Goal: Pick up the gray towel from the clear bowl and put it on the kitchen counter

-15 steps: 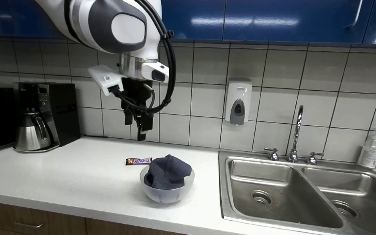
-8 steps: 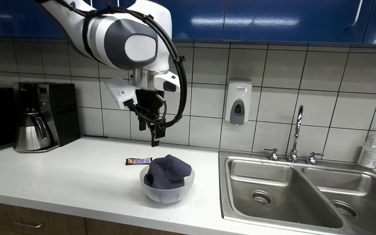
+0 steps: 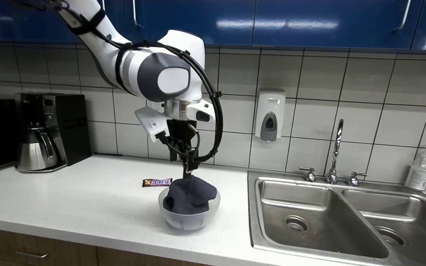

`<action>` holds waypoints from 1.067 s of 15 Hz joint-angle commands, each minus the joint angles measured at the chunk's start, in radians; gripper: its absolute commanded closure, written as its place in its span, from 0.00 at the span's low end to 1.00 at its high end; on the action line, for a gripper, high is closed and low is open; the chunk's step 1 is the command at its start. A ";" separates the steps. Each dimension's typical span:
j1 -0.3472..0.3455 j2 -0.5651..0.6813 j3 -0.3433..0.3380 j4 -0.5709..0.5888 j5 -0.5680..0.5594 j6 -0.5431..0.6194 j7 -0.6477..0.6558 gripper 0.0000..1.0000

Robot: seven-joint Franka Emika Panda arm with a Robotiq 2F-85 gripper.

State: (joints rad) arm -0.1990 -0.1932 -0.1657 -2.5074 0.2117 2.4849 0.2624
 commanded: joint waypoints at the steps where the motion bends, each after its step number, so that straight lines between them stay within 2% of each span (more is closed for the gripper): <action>1: 0.007 0.096 -0.013 0.060 0.018 0.038 -0.038 0.00; 7: 0.017 0.225 -0.006 0.130 0.043 0.077 -0.053 0.00; 16: 0.022 0.355 0.007 0.220 0.084 0.066 -0.083 0.00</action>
State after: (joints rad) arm -0.1710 0.1224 -0.1666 -2.3324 0.2666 2.5593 0.2161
